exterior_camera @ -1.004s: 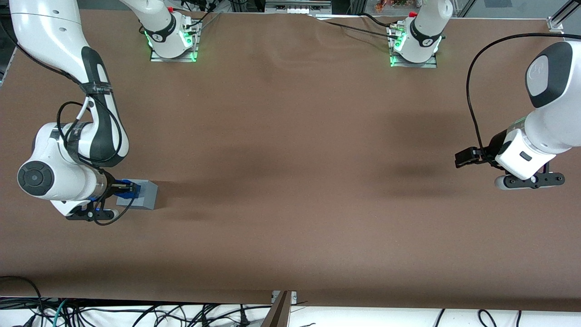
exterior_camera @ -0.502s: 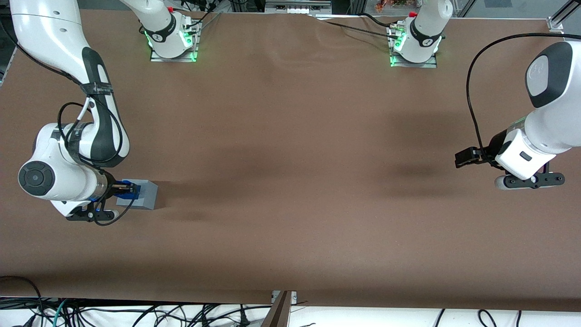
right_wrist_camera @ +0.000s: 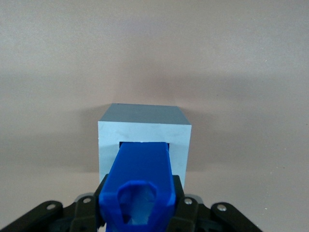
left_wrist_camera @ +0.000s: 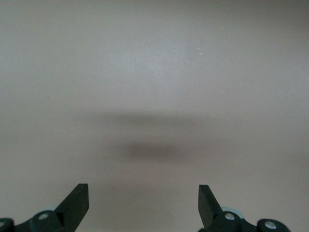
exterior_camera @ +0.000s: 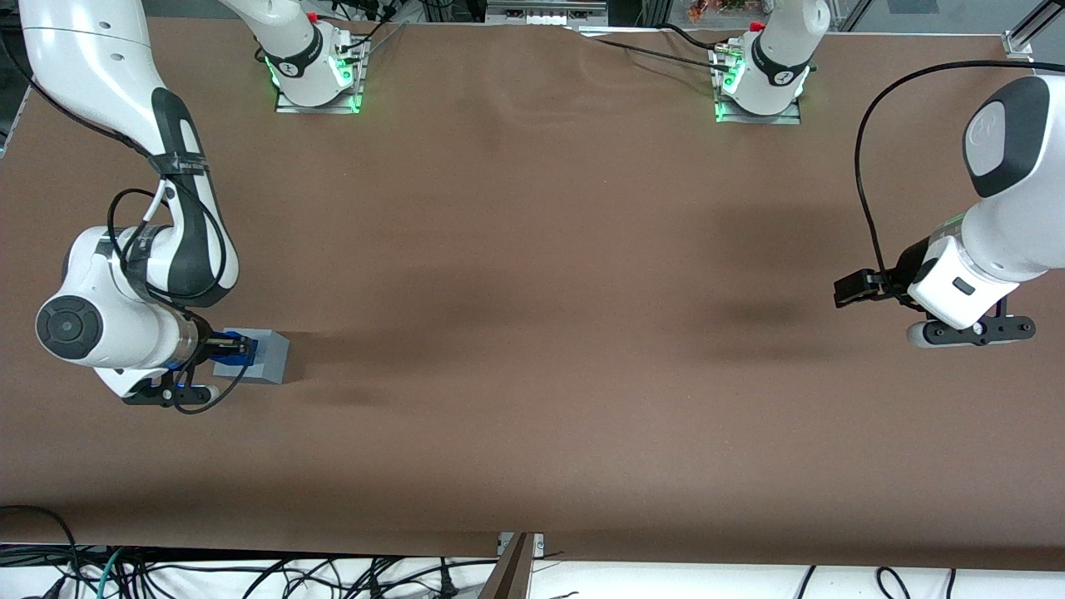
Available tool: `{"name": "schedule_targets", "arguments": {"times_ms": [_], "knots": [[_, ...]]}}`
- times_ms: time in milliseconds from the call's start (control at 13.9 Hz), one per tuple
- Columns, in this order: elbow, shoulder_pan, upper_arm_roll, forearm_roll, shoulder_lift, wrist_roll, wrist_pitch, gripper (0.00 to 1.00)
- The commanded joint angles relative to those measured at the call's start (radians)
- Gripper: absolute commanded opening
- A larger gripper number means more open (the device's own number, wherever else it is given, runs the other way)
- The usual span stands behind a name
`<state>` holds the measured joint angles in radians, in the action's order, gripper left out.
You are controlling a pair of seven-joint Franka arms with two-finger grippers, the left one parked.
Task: Insert blue part into gray base with right arm
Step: 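Lower the blue part into the hole and press it down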
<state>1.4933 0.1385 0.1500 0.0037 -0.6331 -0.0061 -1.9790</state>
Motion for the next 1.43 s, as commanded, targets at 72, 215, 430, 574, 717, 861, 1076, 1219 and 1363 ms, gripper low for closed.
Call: {"name": "schedule_targets", "arguments": {"times_ms": [72, 215, 430, 574, 717, 861, 1076, 1219, 1363], "knots": [[-0.001, 0.003, -0.001, -0.004, 0.001, 0.015, -0.008, 0.18], [-0.001, 0.003, -0.003, -0.001, 0.001, 0.018, -0.009, 0.18], [-0.001, 0.003, -0.003, -0.001, 0.001, 0.034, -0.009, 0.18], [-0.001, 0.003, -0.004, 0.001, 0.001, 0.035, -0.009, 0.18], [-0.001, 0.003, -0.004, 0.002, 0.001, 0.035, -0.009, 0.18], [-0.001, 0.003, -0.004, 0.001, 0.001, 0.035, -0.011, 0.18], [0.001, 0.003, -0.004, 0.002, 0.001, 0.035, -0.018, 0.18], [0.001, 0.003, -0.004, 0.002, 0.001, 0.035, -0.02, 0.18], [0.001, 0.003, -0.004, 0.002, 0.0, 0.035, -0.02, 0.18]]}}
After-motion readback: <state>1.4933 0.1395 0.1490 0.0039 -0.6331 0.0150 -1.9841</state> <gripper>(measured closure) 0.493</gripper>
